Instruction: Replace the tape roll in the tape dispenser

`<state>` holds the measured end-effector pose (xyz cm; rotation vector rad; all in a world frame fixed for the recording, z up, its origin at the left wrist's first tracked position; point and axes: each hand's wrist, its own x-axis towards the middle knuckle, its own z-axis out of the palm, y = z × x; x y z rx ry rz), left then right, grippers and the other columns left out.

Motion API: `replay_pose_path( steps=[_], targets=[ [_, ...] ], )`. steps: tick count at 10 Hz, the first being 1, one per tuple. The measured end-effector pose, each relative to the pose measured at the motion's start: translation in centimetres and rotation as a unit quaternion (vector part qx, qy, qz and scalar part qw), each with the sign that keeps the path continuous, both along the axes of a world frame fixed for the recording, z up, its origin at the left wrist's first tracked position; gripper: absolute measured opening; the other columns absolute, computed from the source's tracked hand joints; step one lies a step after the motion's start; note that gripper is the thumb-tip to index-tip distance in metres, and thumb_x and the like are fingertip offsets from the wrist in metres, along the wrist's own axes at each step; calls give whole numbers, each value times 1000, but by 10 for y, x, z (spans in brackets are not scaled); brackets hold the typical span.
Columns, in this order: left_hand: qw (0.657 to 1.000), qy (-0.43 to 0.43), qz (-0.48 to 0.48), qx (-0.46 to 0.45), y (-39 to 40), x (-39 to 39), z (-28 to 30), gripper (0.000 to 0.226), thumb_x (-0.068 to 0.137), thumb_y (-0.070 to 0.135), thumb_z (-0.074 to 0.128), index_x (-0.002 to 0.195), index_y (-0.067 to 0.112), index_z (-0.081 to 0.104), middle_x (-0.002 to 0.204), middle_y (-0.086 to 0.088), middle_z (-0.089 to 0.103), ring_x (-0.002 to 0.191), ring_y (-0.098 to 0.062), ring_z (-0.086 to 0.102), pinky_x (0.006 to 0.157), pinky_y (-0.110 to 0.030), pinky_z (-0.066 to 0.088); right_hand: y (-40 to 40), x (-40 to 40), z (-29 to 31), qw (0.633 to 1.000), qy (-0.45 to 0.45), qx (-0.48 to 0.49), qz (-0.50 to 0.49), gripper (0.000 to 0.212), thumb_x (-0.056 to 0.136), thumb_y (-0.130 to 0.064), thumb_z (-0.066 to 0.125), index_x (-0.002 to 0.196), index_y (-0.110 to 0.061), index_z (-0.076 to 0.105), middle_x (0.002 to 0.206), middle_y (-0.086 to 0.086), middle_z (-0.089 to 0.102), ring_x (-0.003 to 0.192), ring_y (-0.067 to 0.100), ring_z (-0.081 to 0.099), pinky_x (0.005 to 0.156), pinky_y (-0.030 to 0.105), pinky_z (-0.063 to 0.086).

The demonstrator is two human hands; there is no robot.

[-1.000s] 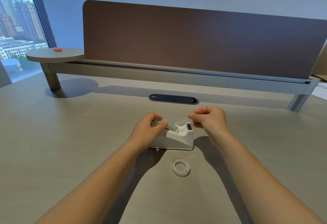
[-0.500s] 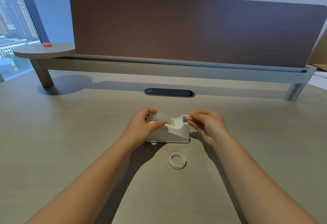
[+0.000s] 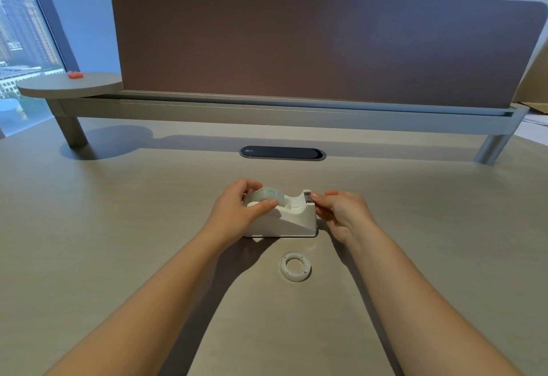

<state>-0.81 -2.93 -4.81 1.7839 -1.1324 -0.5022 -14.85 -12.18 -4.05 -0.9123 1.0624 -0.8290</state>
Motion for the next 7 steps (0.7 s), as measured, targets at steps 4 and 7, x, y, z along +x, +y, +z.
replay_pose_path(
  steps=[4,7],
  targets=[
    [1000,-7,-17,2,2,-1,0,51,73,19,68,120,16,47,128,-7,51,100,-14,43,85,-27,40,3,1,-11,999,-2,31,11,33,81,5,53,112,0,46,68,8,49,58,14,46,46,18,42],
    [996,-72,-3,49,8,-12,9,64,78,27,63,133,15,32,141,-9,38,126,-24,37,106,-39,34,16,-9,-5,960,228,-151,-51,40,80,-16,59,117,-9,45,117,11,51,96,26,51,80,37,43]
  ],
)
